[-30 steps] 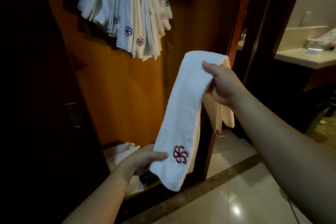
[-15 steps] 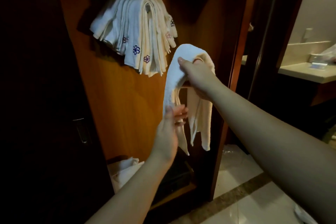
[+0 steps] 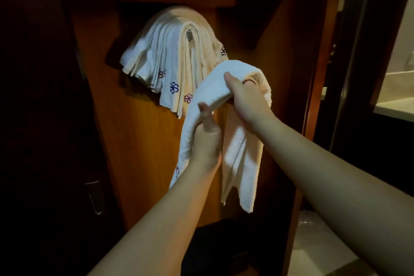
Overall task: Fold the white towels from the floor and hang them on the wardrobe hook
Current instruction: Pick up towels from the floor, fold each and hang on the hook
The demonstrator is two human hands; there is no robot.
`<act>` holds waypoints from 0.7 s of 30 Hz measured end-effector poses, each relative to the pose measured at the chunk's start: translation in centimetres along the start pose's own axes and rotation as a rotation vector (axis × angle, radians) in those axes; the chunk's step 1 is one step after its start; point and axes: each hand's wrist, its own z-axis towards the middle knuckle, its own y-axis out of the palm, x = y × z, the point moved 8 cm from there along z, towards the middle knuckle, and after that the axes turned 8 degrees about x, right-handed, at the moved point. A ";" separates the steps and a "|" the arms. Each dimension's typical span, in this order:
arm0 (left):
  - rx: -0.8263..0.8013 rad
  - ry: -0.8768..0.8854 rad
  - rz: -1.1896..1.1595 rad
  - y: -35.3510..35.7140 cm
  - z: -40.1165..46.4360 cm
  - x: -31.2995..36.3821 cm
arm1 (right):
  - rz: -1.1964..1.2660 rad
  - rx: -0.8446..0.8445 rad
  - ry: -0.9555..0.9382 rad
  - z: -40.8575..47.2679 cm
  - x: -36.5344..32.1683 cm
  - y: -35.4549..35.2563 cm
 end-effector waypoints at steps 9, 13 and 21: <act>0.280 0.140 -0.036 -0.3 10.8 3.5 | 0.142 0.004 0.067 9.4 7.0 0.7; 0.271 0.243 0.143 -0.1 14.1 5.6 | 0.399 -0.002 0.253 13.4 8.2 0.9; 0.274 0.352 0.389 0.1 21.7 10.9 | 0.372 -0.106 0.167 23.0 6.4 2.2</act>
